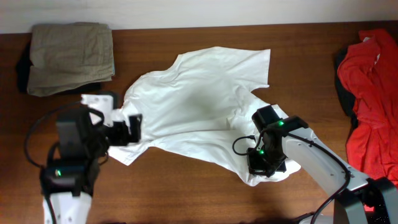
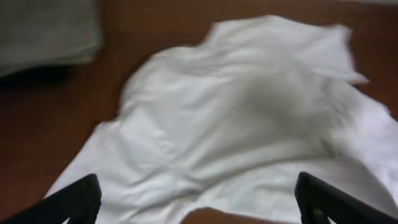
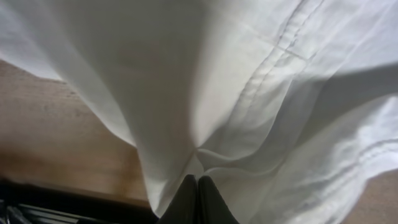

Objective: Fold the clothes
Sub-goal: 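Grasp the T-shirt's left edge with the left gripper, then lift the T-shirt with both grippers and shake it outward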

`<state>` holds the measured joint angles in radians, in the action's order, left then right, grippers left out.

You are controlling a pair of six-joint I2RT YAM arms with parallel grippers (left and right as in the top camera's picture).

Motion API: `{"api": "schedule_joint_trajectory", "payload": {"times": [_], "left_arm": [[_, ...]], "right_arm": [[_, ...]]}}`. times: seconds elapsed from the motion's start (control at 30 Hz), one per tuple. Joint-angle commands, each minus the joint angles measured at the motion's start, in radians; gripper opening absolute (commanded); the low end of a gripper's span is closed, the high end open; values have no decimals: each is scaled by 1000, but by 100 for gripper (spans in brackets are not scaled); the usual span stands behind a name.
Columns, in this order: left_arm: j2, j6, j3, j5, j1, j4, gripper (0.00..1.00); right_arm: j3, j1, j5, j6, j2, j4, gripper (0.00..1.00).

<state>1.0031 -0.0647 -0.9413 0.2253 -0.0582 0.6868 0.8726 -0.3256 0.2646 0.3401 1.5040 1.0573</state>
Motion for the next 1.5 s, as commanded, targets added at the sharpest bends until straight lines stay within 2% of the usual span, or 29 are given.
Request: {"api": "schedule_joint_trajectory", "payload": {"times": [0.0, 0.17, 0.37, 0.6, 0.7, 0.73, 0.8, 0.87, 0.9, 1.1, 1.17, 1.2, 1.3, 1.47], "left_arm": [[111, -270, -56, -209, -126, 73, 99], [336, -287, -56, -222, -292, 115, 99], [610, -287, -56, -222, -300, 69, 99], [735, -294, -56, -226, -313, -25, 99], [757, -294, -56, -226, -313, -47, 89], [765, -294, -56, -226, -313, -50, 79], [772, -294, -56, -226, -313, -55, 70], [772, -294, -56, -227, -313, -71, 56], [774, -294, -56, -227, -313, -87, 51], [831, -294, -56, -226, -313, -93, 50], [843, -294, -56, -226, -313, -96, 46], [843, -294, -56, -226, -313, -97, 37], [842, -294, -56, -225, -313, -98, 1], [796, -293, -102, -225, -313, -40, 0]], "right_arm": [[-1, -8, 5, -11, -12, -1, 4], [-1, -8, 5, -11, -12, -27, 4], [-1, -8, 6, -11, -12, -23, 4], [-1, -8, 6, -11, -12, -19, 4], [-1, -8, 6, -11, -12, -18, 4], [-1, -8, 6, -10, -12, -18, 4], [-1, -8, 6, -10, -12, -18, 4], [-1, -8, 6, -10, -12, -18, 4], [-1, -8, 6, -10, -12, -18, 4], [-1, -8, 6, -10, -12, -17, 4], [-1, -8, 6, -10, -12, -17, 4], [-1, -8, 6, -10, -12, -18, 4], [0, -8, 6, -10, -12, -27, 4], [87, -6, 5, 9, -12, -23, 4]]}}
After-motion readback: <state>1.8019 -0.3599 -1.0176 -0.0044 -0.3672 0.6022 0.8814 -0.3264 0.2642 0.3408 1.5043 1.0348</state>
